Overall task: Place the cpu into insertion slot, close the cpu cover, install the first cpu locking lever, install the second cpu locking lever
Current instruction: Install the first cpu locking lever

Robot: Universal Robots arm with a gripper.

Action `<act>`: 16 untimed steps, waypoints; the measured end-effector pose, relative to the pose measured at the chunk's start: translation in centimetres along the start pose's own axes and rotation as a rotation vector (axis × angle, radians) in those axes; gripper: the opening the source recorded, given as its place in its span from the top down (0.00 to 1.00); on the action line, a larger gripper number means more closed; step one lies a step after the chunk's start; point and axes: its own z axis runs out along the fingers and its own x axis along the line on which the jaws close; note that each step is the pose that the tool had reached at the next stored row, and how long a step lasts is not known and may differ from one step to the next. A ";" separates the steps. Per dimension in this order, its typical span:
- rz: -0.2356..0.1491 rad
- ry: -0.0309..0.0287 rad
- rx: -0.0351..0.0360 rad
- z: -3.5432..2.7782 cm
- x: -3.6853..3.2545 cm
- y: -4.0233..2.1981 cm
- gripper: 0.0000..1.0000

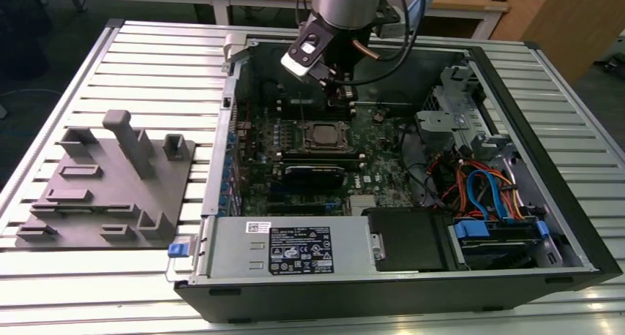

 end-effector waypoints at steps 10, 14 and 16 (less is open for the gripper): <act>-0.153 0.0025 0.0068 0.01 0.00 -0.01 0.89; -0.159 0.0027 0.0071 0.02 0.00 -0.01 0.89; -0.160 0.0027 0.0071 0.02 0.00 -0.01 0.89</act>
